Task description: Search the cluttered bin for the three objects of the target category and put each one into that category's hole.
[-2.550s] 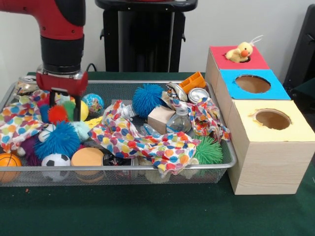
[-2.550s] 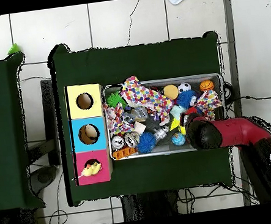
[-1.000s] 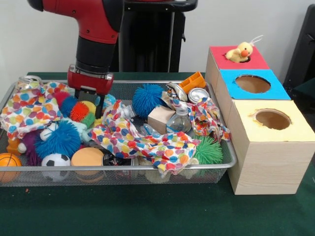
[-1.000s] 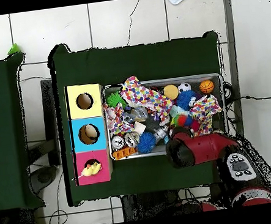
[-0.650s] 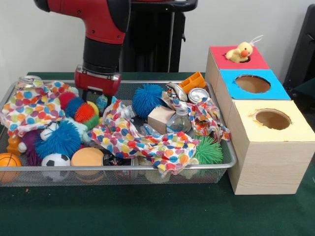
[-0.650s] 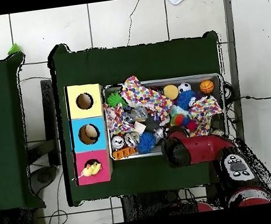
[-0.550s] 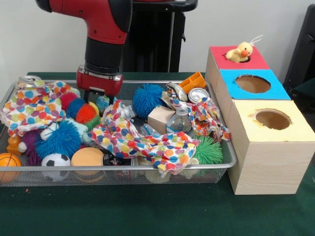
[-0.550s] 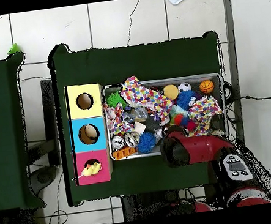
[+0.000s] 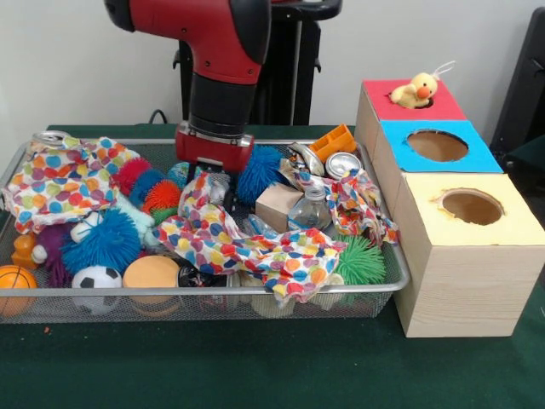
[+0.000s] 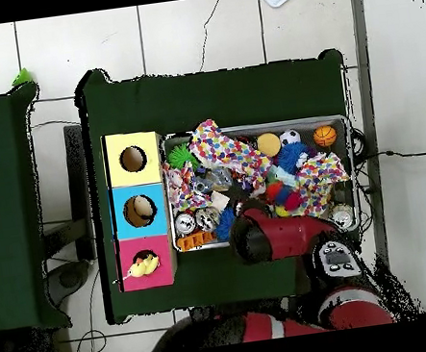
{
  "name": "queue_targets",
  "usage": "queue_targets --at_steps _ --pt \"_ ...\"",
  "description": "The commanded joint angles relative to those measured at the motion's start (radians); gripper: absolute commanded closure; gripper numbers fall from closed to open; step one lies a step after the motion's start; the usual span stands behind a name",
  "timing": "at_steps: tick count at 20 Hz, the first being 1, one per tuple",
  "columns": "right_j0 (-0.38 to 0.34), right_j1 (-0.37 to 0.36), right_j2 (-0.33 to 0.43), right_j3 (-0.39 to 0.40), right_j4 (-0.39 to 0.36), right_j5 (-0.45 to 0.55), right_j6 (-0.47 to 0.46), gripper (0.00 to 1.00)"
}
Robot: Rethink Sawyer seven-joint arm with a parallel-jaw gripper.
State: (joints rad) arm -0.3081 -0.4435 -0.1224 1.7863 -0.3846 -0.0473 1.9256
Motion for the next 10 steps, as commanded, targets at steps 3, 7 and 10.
queue_targets --at_steps 3,7,10 --pt "0.083 0.039 -0.011 0.026 0.135 -0.029 0.229 0.0" --pt "0.099 0.02 -0.003 0.031 0.172 -0.006 0.219 0.0" --pt "0.103 -0.002 0.007 0.047 0.185 0.001 0.21 0.0"
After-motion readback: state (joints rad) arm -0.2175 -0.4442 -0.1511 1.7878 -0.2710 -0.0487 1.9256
